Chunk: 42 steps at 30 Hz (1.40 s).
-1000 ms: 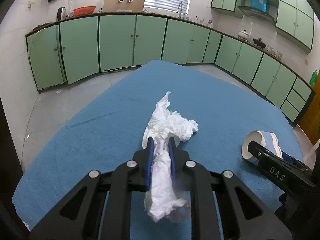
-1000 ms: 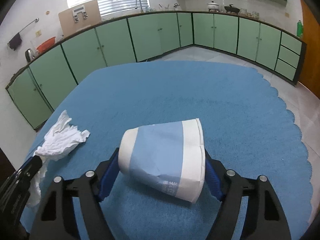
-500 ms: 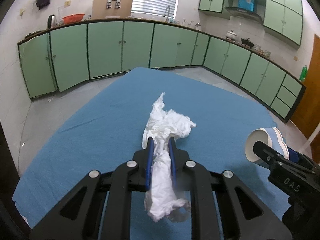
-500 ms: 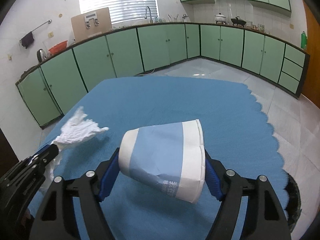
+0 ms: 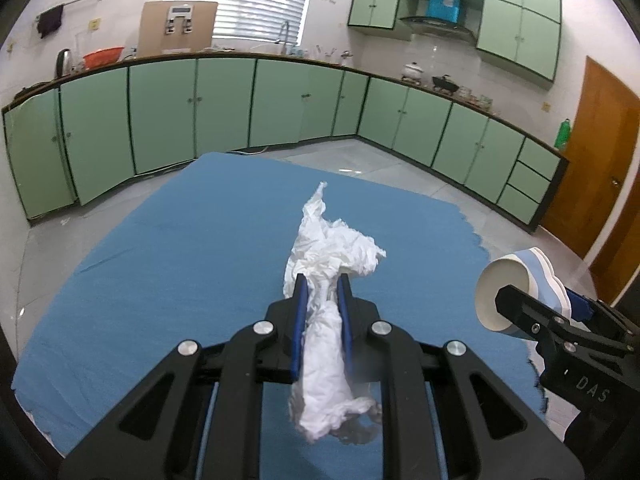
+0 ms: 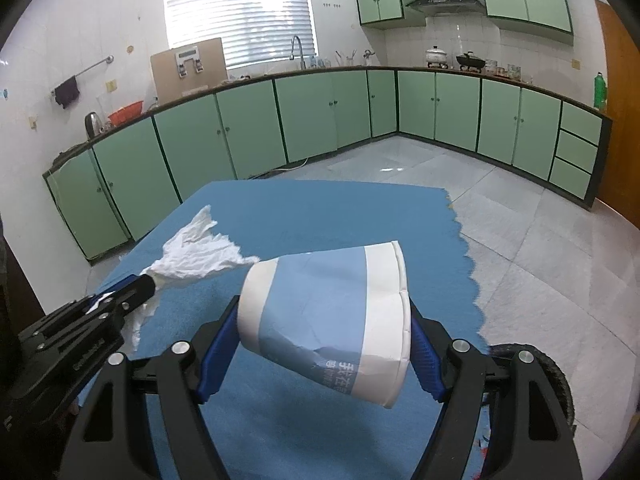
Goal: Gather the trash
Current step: 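Carry tissue and paper cup over the bin and open both tools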
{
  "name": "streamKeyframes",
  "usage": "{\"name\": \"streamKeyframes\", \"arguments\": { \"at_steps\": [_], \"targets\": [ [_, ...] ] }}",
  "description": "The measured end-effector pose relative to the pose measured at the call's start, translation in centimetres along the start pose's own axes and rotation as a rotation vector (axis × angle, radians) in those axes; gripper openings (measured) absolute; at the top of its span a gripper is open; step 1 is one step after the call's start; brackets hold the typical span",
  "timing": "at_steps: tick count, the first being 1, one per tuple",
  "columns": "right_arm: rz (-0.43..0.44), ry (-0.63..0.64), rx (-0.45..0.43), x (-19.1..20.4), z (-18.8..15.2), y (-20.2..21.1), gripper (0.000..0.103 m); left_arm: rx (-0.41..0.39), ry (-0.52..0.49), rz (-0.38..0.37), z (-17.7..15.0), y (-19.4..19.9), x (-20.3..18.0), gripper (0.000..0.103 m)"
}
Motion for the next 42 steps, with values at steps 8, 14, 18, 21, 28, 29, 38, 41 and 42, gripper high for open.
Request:
{"name": "streamKeyframes", "arguments": {
  "at_steps": [8,14,18,21,28,29,38,41,42],
  "targets": [
    [-0.034,-0.029,-0.028,-3.9,-0.8,3.1,0.074,-0.013,-0.047,-0.06,-0.9,0.7,-5.1,0.014],
    [-0.077,-0.065,-0.047,-7.5,-1.9,5.1,0.074,-0.018,-0.094,-0.103,-1.9,1.0,-9.2,0.014],
    [-0.107,-0.092,-0.055,-9.8,-2.6,6.1,0.074,-0.016,-0.126,-0.128,-2.4,1.0,-11.8,0.014],
    [-0.129,-0.115,-0.061,-11.5,-3.2,7.0,0.074,-0.014,-0.152,-0.146,-3.0,1.0,-13.8,0.014],
    [-0.188,-0.159,-0.07,-15.8,-4.4,8.8,0.074,0.003,-0.215,-0.199,-4.9,0.7,-18.7,0.014],
    [-0.196,-0.164,-0.071,-16.4,-4.6,9.0,0.074,0.006,-0.225,-0.211,-5.4,0.7,-19.5,0.014],
    [-0.255,-0.209,-0.072,-21.3,-6.6,10.5,0.074,0.031,-0.289,-0.288,-7.9,-0.2,-25.8,0.014],
    [-0.26,-0.22,-0.061,-22.9,-7.5,10.7,0.065,0.043,-0.303,-0.315,-8.7,-0.7,-27.7,0.014],
    [-0.261,-0.226,-0.059,-23.3,-7.7,10.7,0.064,0.046,-0.308,-0.321,-9.0,-0.9,-28.4,0.014]
  ]
}}
Point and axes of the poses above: each gripper's, at about its wrist camera, not at the fingertips, and y roughly against the way its jaws point, x to its left, z to its top, the point moved 6 cm from there along -y, roughly the way its jaws point, and after that the axes turned 9 degrees about x, right-handed, at the moved point
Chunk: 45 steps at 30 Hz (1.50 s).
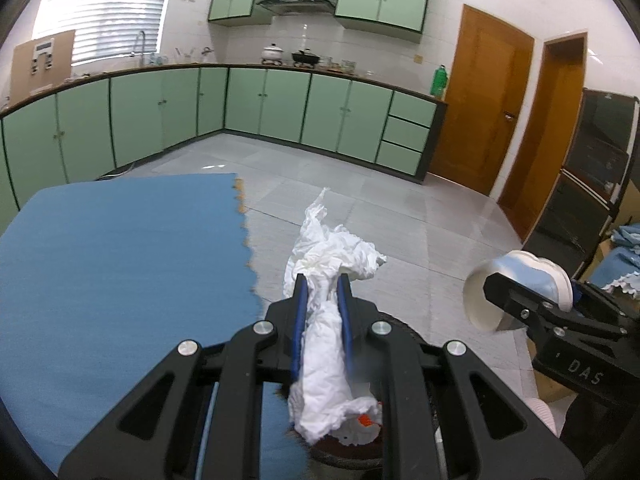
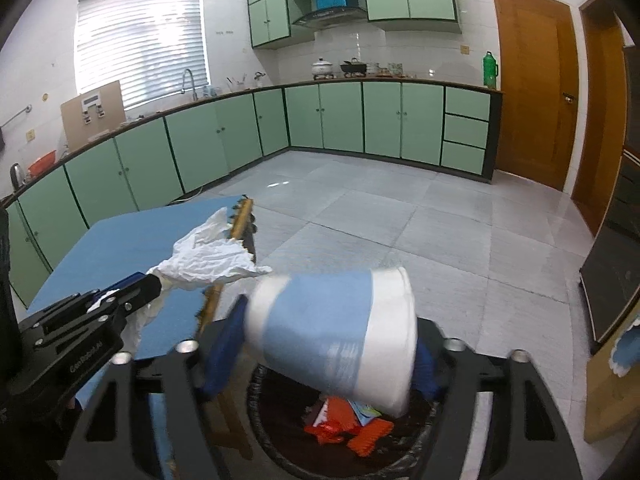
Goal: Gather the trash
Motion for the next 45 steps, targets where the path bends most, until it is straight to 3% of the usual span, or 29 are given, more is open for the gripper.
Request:
{"name": "streamKeyframes", "arguments": {
  "at_steps": [7,10,12,16,19,27,45],
  "targets": [
    [-0.024,-0.008,0.019,-3.1,-1.3,-2.1,0.064,0.043,-0.038,-0.029,-1.2,-4.0,-3.1,0.016],
    [-0.029,-0.049,0.034,-4.8,-1.8,-2.8,0.065,0.109,-0.045,-0.04,-2.0,-6.6,-3.7,0.025],
    [-0.036,-0.064,0.033,-5.6,-2.0,-2.7,0.065,0.137,-0.061,-0.043,-2.6,-7.5,-4.2,0.046],
    [-0.05,-0.075,0.031,-6.4,-2.4,-2.4,0.065,0.152,-0.076,-0.047,-3.2,-8.1,-4.8,0.06],
    [-0.055,-0.085,0.034,-6.7,-2.4,-2.4,0.066,0.149,-0.082,-0.05,-3.1,-7.8,-4.8,0.063],
    [-0.037,-0.088,0.023,-6.4,-1.8,-1.6,0.069,0.094,-0.093,-0.029,-1.0,-4.9,-3.8,0.077],
    [0.048,-0.036,-0.05,-1.2,0.2,4.8,0.082,-0.039,-0.026,0.024,1.6,6.3,0.3,0.09]
  ]
}}
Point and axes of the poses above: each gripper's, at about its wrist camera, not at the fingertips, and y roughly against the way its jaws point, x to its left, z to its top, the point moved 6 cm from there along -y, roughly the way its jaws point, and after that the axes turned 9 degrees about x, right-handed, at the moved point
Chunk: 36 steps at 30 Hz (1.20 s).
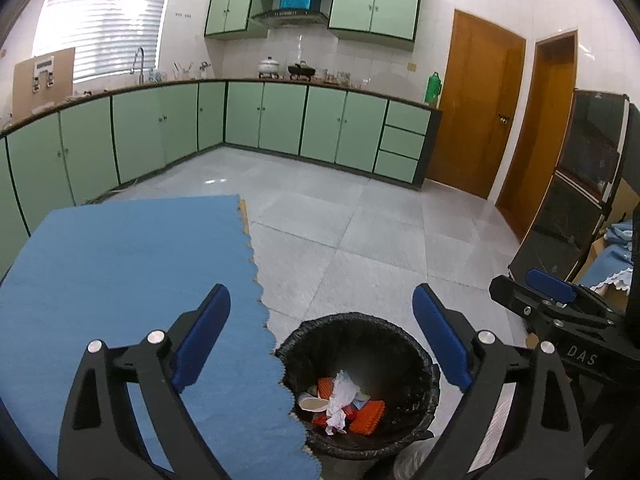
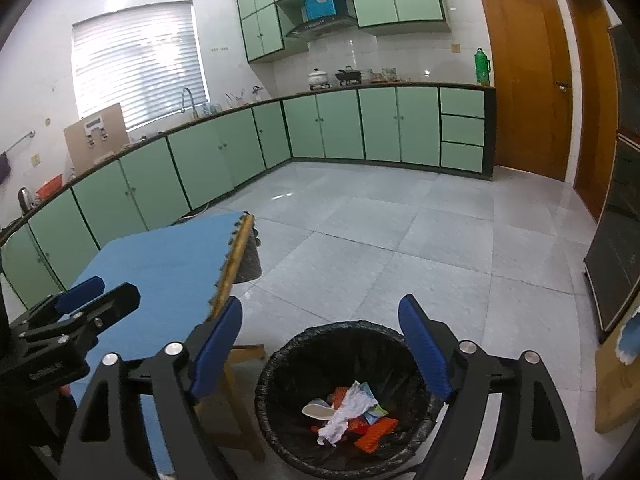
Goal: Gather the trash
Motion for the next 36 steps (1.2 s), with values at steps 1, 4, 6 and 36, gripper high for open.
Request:
{"name": "streamKeyframes", "arguments": {
  "at_steps": [1,4,6,36],
  "targets": [
    [0.002,0.003,-0.004,0.2,0.1,0.4,0.083,-0.002,0.001,0.007,0.0,0.3,0.1,0.09],
    [0.009,0.01,-0.012,1.0,0.2,1.4,0.089,-0.008,0.002,0.012,-0.1,1.5,0.4,0.091],
    [0.015,0.017,-0.016,1.4,0.3,2.0,0.093,-0.015,0.008,0.021,-0.2,2.2,0.6,0.093],
    [0.076,0.088,-0.061,4.5,-0.1,5.9,0.097,-0.098,-0.009,0.074,-1.0,7.9,1.1,0.094]
  ]
}}
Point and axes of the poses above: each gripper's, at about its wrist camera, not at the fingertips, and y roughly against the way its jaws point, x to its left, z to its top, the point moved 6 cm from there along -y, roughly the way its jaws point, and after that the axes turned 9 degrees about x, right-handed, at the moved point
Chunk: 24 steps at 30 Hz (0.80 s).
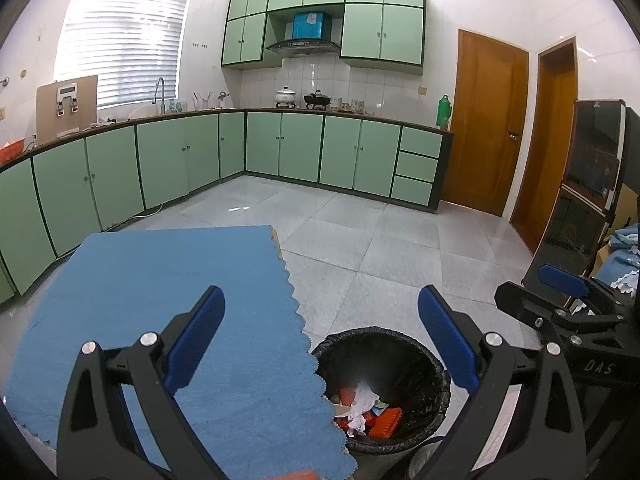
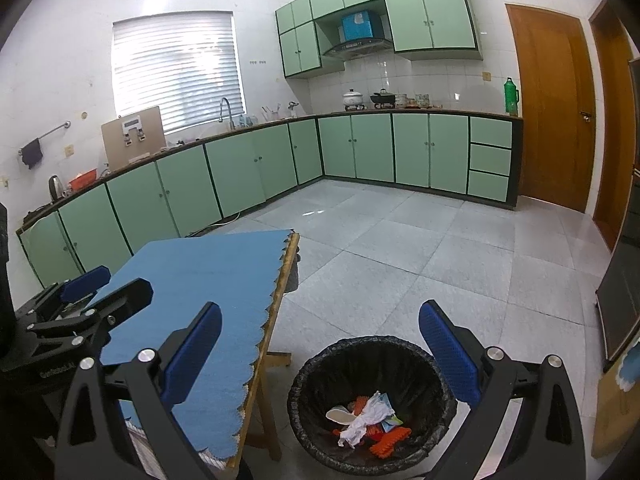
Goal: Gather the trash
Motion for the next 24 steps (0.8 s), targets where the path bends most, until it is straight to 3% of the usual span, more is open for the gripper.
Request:
{"name": "streamKeyframes", "arguments": {
  "at_steps": [24],
  "targets": [
    [0.003,0.007,-0.014,0.38,0.12,0.13,0.097,-0.016,-0.001,0.005,-0.28,0.83,0.27,0.094]
  ]
}}
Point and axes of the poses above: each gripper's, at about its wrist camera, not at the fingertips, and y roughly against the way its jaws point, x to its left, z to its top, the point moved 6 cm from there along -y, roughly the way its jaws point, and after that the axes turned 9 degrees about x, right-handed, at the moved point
